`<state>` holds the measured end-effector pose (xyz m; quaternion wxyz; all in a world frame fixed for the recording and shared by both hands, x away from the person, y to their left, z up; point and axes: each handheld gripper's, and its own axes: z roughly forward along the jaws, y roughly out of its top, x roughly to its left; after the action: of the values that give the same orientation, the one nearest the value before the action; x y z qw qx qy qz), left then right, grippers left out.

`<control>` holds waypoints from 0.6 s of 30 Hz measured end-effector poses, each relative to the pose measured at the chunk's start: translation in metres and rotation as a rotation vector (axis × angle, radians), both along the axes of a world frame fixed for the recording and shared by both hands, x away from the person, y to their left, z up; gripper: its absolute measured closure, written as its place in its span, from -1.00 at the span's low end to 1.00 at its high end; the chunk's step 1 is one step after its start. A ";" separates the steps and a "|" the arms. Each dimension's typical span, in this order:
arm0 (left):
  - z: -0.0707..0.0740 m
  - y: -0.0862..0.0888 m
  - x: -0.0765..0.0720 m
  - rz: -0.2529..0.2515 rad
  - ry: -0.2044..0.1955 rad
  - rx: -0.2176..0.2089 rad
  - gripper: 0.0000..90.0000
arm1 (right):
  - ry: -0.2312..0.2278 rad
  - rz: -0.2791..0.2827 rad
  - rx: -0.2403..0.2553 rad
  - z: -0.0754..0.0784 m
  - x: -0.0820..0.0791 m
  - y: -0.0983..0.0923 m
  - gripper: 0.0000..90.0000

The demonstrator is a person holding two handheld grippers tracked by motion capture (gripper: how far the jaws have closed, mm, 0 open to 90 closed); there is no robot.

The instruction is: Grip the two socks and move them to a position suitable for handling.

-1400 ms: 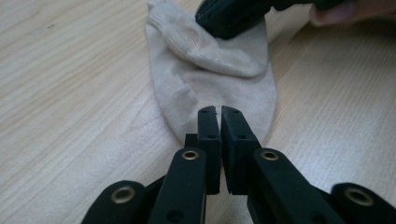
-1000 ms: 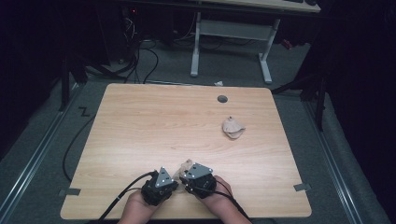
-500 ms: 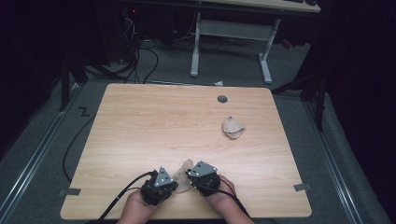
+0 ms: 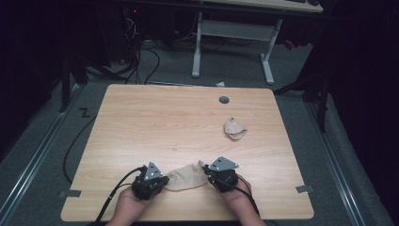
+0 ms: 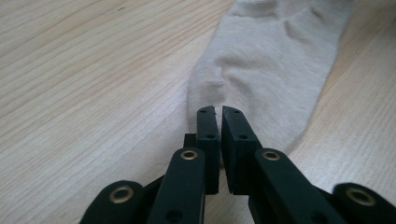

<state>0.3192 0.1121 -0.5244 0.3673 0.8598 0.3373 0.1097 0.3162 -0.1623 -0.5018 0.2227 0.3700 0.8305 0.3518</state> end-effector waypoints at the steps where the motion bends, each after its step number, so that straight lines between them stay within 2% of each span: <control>1: 0.000 0.001 0.000 0.002 0.002 0.000 0.91 | 0.002 -0.004 0.001 -0.001 -0.001 -0.002 0.88; 11: 0.000 0.004 0.001 -0.005 0.009 -0.008 0.88 | 0.086 -0.042 0.010 -0.013 -0.005 -0.020 0.88; 18: -0.001 0.005 0.002 -0.002 0.011 -0.008 0.85 | 0.112 -0.049 0.005 -0.019 -0.003 -0.022 0.87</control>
<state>0.3207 0.1170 -0.5251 0.3691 0.8592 0.3389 0.1031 0.3130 -0.1848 -0.5206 0.1835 0.4098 0.8316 0.3270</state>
